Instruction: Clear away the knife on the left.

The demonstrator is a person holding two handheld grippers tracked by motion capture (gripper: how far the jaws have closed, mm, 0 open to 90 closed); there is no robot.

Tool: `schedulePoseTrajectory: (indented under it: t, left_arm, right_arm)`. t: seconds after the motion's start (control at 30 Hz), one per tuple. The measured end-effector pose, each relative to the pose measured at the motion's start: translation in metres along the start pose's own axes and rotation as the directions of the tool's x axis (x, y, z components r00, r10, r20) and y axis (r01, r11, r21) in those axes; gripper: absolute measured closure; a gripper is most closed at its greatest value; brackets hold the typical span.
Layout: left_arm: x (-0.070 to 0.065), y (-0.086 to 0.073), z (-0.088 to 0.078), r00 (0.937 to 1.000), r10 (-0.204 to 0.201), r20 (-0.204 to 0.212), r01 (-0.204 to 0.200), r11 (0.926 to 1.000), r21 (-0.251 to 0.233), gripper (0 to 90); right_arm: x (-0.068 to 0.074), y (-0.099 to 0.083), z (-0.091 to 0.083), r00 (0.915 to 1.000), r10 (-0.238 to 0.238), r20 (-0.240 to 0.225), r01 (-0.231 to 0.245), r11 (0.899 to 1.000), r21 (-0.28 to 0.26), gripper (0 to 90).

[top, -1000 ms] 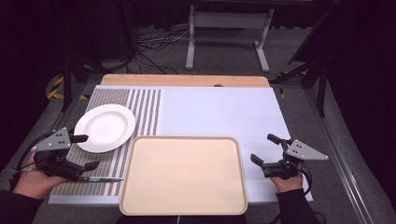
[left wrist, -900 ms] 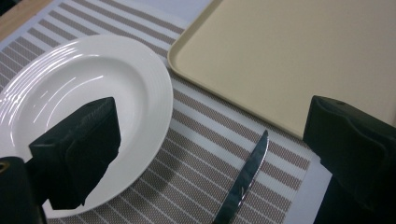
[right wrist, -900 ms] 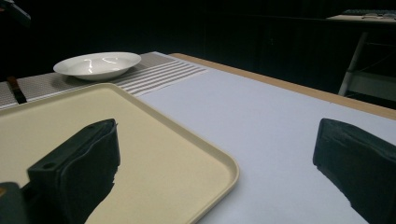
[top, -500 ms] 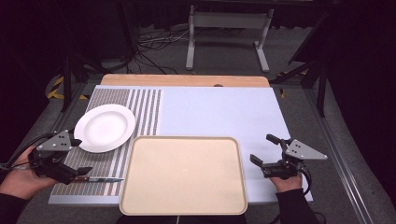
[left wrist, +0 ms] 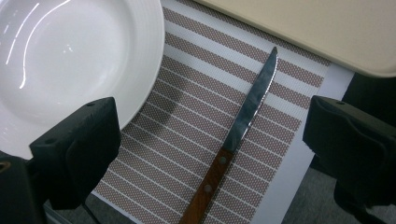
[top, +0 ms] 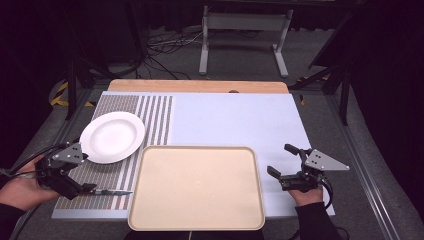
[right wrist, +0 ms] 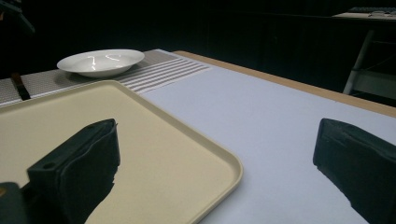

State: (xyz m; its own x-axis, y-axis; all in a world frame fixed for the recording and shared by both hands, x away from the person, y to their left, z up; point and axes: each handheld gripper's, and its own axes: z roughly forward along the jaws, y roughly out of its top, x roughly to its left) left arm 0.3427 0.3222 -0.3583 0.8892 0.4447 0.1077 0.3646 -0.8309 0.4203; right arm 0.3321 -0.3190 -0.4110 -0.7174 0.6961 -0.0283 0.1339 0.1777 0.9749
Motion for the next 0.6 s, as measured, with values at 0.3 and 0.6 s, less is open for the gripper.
schedulePoseTrajectory:
  t: [0.3, 0.6]
  left_arm:
    - [-0.001, 0.003, 0.004, 0.9986, 0.052, 0.013, -0.053, 0.9943, 0.093, 6.8]
    - [-0.002, -0.002, 0.016, 0.9906, 0.125, 0.054, -0.133, 0.9774, 0.164, 11.7]
  right_arm:
    - [0.000, 0.000, 0.000, 1.0000, -0.003, 0.002, 0.003, 1.000, 0.001, 1.1]
    - [0.000, 0.000, 0.002, 1.0000, 0.000, 0.002, 0.000, 1.000, 0.012, 1.0]
